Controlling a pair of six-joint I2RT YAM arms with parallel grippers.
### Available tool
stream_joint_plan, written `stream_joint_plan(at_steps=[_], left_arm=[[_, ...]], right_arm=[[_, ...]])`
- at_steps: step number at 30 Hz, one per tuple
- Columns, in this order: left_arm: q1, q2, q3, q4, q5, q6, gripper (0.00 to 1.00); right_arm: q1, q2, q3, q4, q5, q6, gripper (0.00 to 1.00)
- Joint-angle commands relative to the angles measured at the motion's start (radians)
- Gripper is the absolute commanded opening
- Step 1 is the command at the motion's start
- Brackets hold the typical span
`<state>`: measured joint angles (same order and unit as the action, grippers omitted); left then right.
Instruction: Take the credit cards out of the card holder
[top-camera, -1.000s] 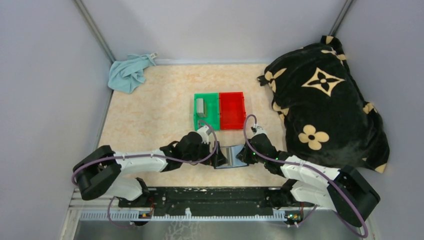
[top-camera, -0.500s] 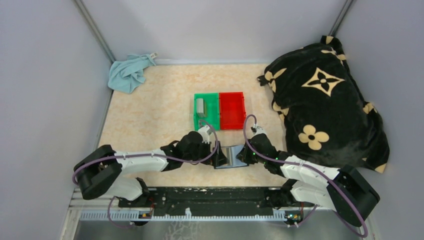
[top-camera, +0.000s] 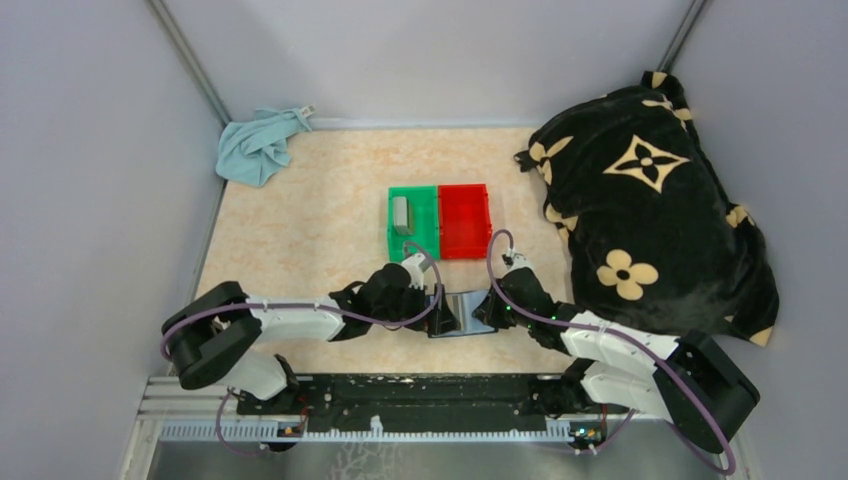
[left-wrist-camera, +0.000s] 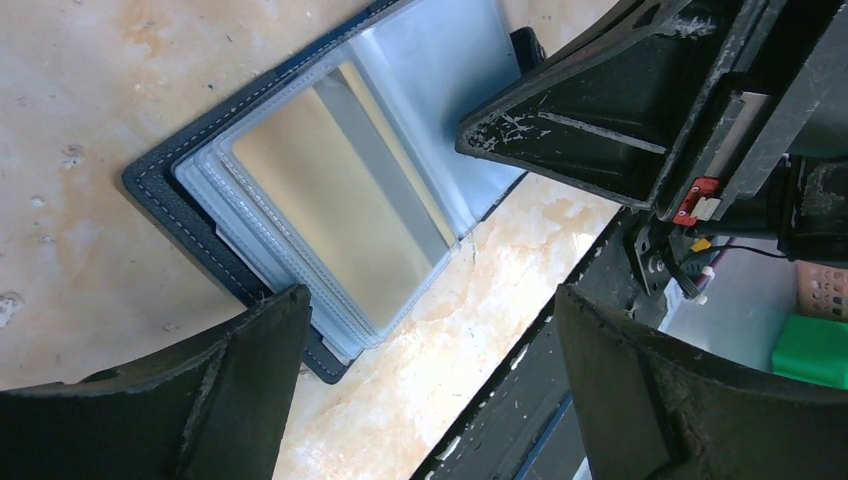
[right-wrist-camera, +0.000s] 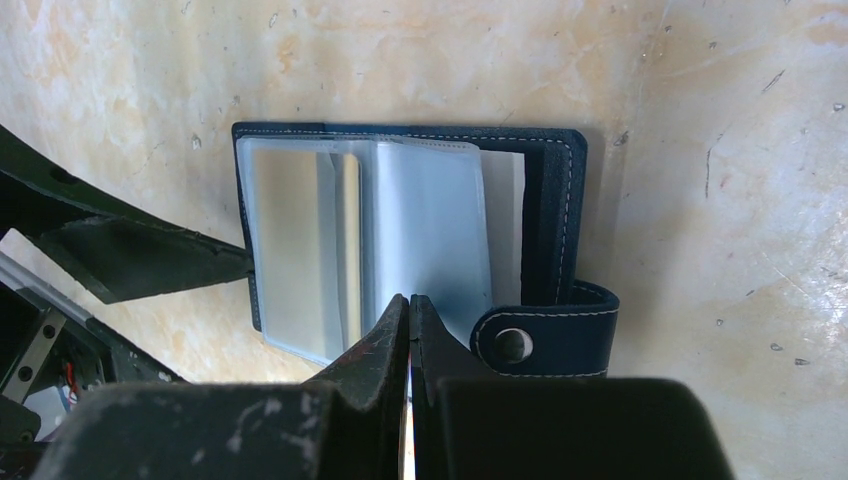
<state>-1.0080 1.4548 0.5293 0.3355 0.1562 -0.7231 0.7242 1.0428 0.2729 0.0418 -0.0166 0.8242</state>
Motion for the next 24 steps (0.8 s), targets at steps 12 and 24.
stream_joint_plan(at_steps=[12, 24], left_arm=[[0.002, -0.013, 0.037, 0.028, 0.038, -0.01, 0.97], [0.002, -0.066, 0.021, -0.009, 0.003, 0.002, 0.97]], right_arm=[[-0.002, -0.017, -0.013, 0.03, 0.003, 0.011, 0.0], [-0.002, -0.009, -0.006, 0.036, 0.0, 0.011, 0.0]])
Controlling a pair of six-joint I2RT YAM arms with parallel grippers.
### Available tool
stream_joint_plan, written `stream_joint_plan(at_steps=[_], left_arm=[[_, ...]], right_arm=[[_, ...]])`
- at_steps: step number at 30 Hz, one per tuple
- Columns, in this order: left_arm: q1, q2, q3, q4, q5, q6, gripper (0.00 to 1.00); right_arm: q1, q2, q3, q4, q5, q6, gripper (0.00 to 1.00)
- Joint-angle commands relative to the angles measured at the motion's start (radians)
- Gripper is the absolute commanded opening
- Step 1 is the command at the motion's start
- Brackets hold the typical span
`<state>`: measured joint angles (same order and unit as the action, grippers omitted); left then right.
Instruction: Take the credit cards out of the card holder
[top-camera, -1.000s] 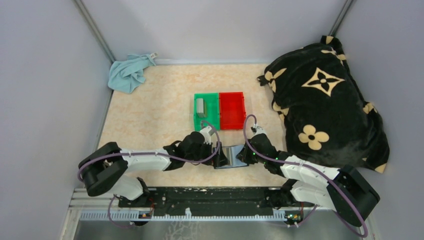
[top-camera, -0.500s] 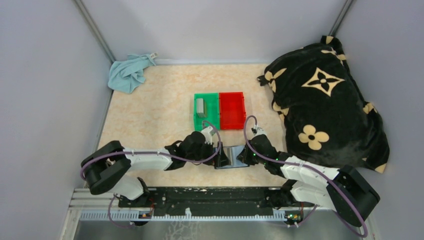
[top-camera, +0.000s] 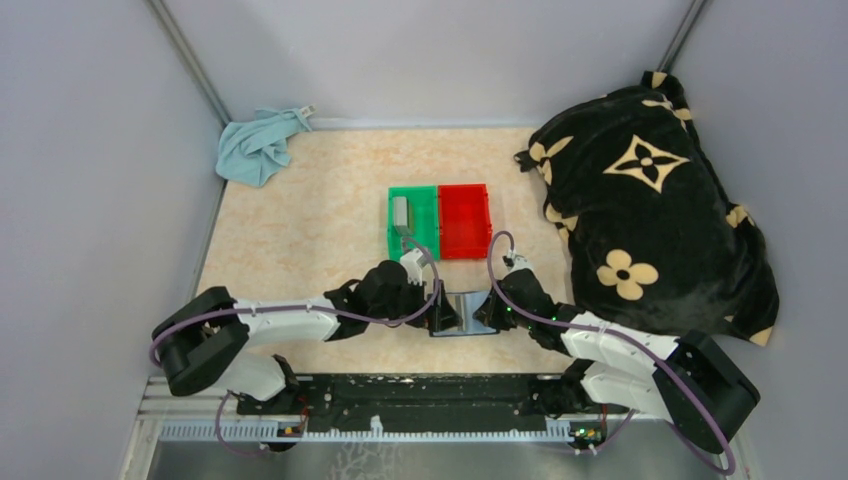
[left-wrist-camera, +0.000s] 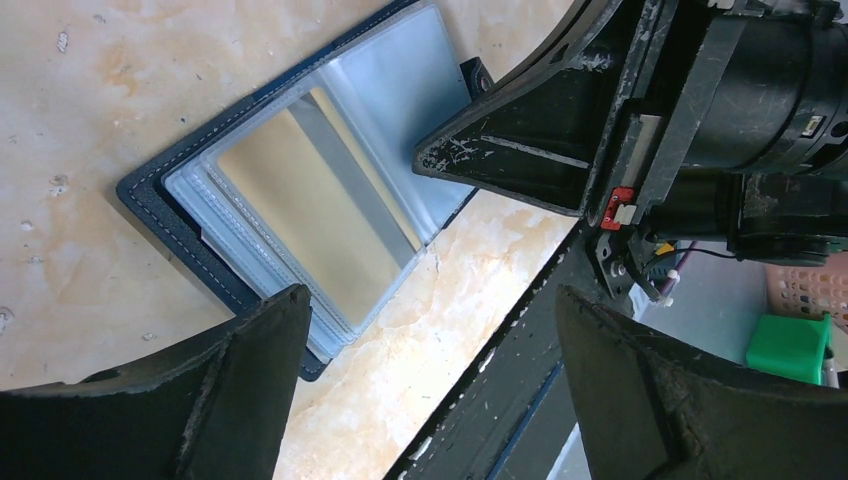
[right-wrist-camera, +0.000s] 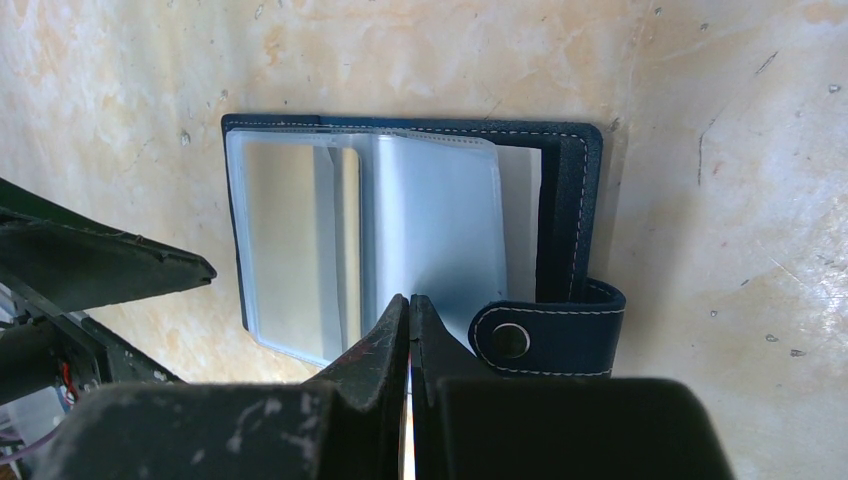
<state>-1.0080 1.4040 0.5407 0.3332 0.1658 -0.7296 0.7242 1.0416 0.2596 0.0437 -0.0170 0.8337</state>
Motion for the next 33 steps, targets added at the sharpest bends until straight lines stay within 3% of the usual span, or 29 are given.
stream_joint_plan(at_steps=[1, 18, 33], left_arm=[[0.002, -0.01, 0.013, -0.003, -0.004, 0.009, 0.97], [0.001, 0.108, 0.046, 0.039, 0.029, 0.01, 0.97], [0.001, 0.092, 0.018, 0.047, 0.015, -0.007, 0.98]], right_arm=[[-0.002, -0.007, 0.009, 0.036, 0.0, 0.0, 0.0], [-0.002, -0.017, 0.005, 0.018, 0.007, 0.001, 0.0], [-0.002, -0.013, 0.006, 0.031, -0.003, 0.0, 0.0]])
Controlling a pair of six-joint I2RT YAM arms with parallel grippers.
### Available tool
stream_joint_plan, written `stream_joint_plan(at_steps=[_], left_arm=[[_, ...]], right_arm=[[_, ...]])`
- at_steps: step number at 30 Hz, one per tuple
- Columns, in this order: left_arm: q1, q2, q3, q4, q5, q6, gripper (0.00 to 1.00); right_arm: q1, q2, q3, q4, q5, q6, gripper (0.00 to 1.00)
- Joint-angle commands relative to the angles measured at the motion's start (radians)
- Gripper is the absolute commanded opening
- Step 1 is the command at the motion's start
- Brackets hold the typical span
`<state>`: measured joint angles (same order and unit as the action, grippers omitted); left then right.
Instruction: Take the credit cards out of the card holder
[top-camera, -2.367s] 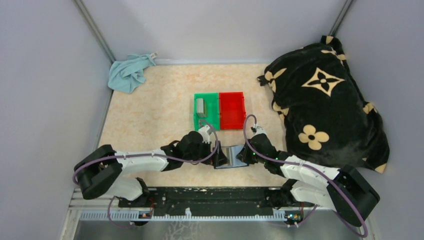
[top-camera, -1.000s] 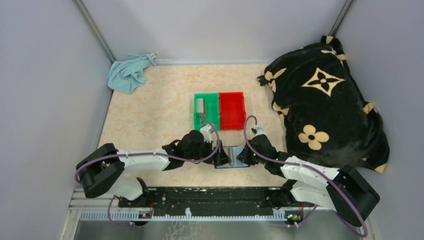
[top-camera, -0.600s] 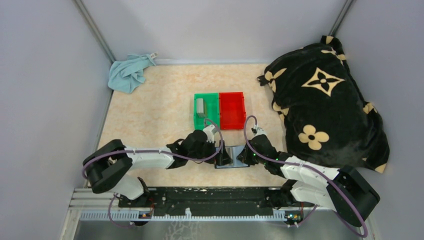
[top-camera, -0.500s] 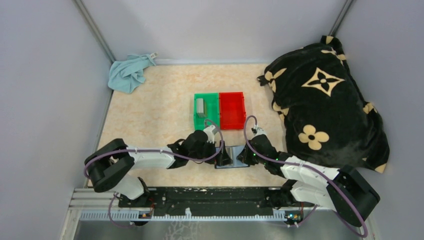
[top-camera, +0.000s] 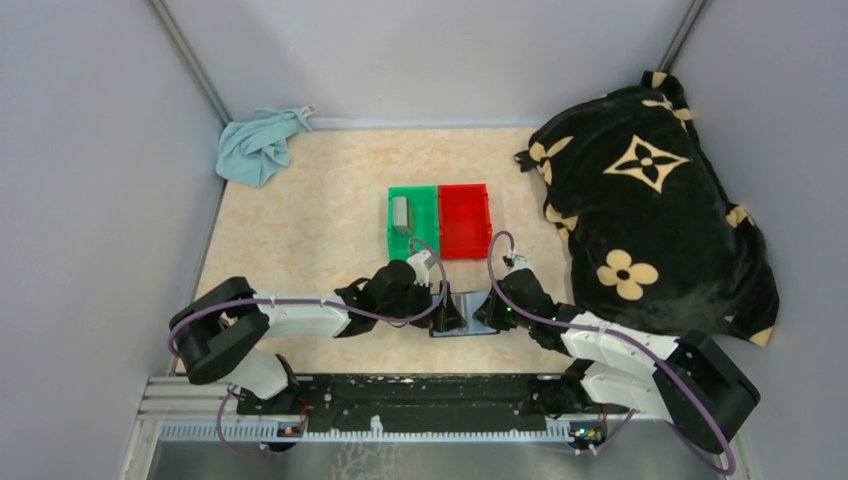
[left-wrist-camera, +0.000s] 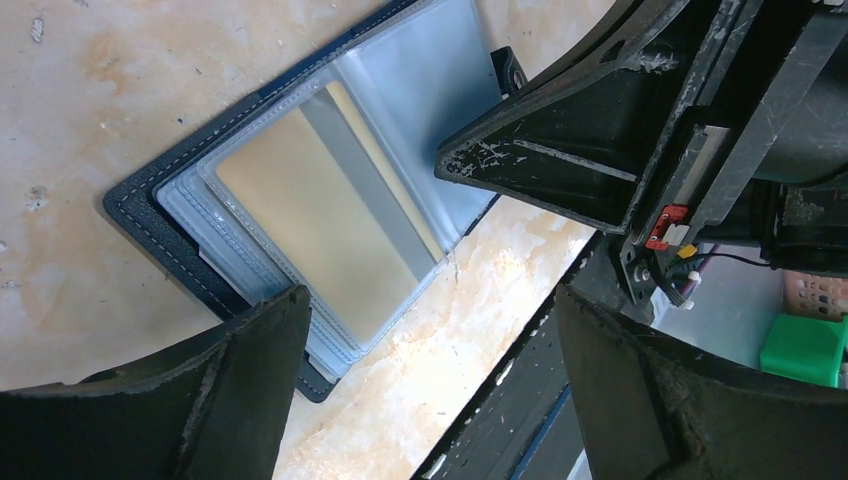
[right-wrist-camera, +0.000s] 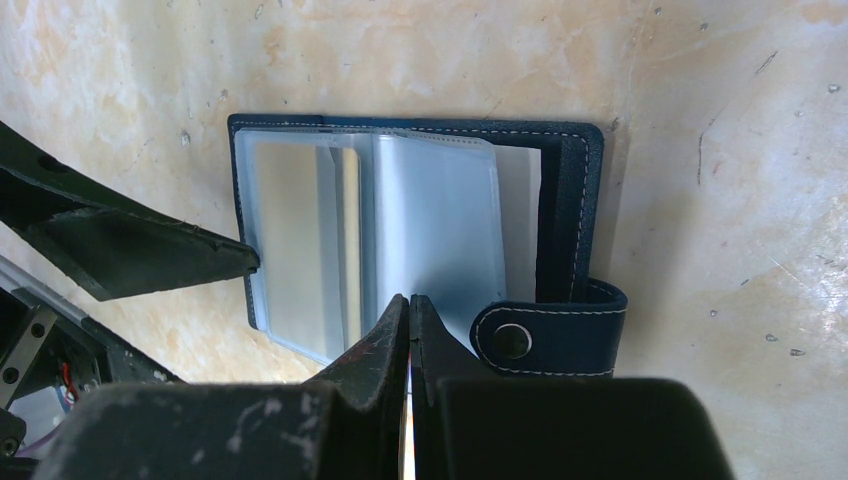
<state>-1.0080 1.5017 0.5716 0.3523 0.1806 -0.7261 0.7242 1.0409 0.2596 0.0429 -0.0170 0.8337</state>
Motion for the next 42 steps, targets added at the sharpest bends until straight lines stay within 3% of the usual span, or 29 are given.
stream_joint_plan(at_steps=[1, 15, 42], left_arm=[[0.002, 0.003, -0.016, 0.041, 0.006, -0.018, 0.98], [0.003, 0.143, -0.026, 0.285, 0.061, -0.163, 0.96], [0.002, 0.052, 0.053, 0.29, 0.173, -0.182, 0.96]], right_arm=[[-0.001, -0.014, 0.006, 0.032, -0.005, 0.001, 0.0], [0.014, -0.056, -0.059, 0.079, -0.041, 0.047, 0.0], [0.018, -0.002, -0.051, 0.092, -0.018, 0.038, 0.0]])
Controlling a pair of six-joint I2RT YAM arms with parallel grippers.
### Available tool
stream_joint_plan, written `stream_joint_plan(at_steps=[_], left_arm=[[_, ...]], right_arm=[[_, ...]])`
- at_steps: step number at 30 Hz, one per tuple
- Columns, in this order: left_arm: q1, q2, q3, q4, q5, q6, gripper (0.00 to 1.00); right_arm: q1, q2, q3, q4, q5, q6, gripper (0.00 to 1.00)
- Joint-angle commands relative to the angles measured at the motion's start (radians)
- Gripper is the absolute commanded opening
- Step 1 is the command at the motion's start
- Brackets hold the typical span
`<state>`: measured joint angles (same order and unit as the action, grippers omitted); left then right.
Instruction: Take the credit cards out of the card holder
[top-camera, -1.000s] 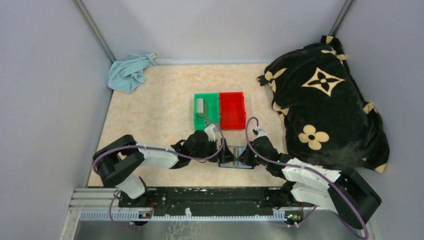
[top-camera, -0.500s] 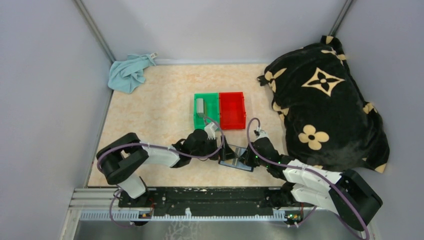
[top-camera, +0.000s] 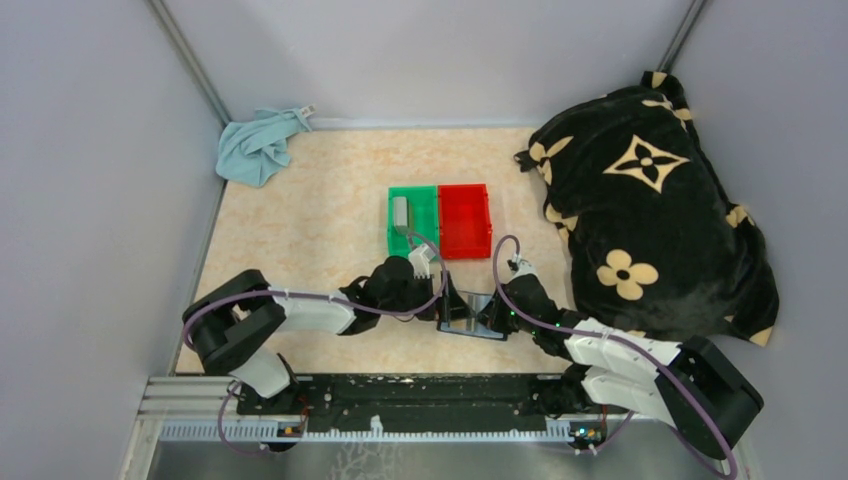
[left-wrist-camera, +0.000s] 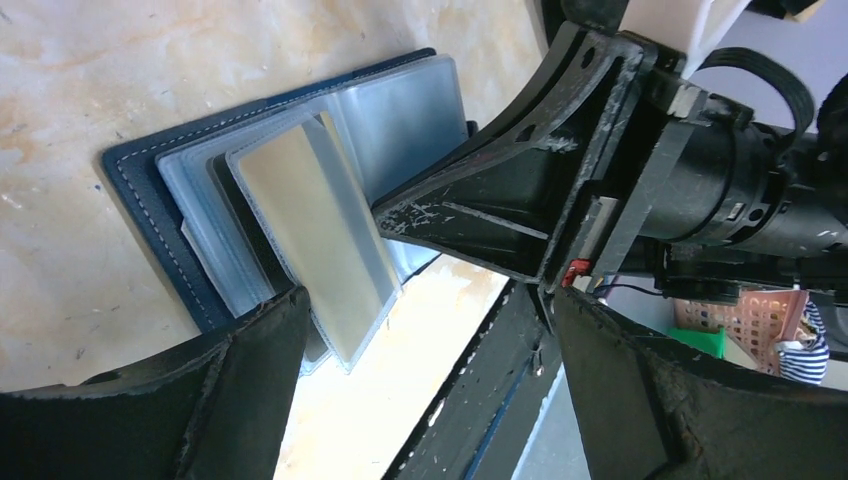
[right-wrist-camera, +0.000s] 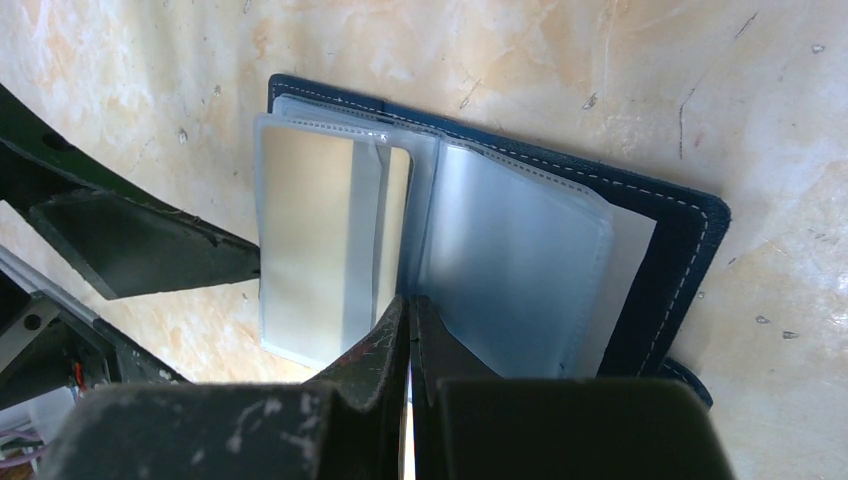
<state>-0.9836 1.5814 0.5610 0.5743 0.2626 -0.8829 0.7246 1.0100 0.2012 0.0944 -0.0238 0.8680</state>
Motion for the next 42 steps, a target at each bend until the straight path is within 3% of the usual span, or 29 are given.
stream_joint_plan(at_steps=[1, 16, 28, 38, 42], left_arm=[[-0.023, -0.025, 0.067, 0.066, 0.09, -0.025, 0.96], [-0.03, 0.023, 0.11, 0.089, 0.124, -0.041, 0.96], [-0.035, 0.108, 0.124, 0.14, 0.15, -0.058, 0.96], [-0.036, 0.147, 0.144, 0.125, 0.147, -0.042, 0.96], [-0.038, 0.161, 0.14, 0.136, 0.144, -0.043, 0.93]], right_arm=[[0.019, 0.029, 0.007, 0.041, -0.011, 0.003, 0.0], [0.018, -0.024, 0.008, -0.002, 0.001, 0.006, 0.0], [0.013, -0.173, 0.047, -0.162, 0.036, -0.007, 0.0], [0.012, -0.375, 0.193, -0.428, 0.145, -0.045, 0.0], [0.011, -0.392, 0.209, -0.443, 0.149, -0.055, 0.0]])
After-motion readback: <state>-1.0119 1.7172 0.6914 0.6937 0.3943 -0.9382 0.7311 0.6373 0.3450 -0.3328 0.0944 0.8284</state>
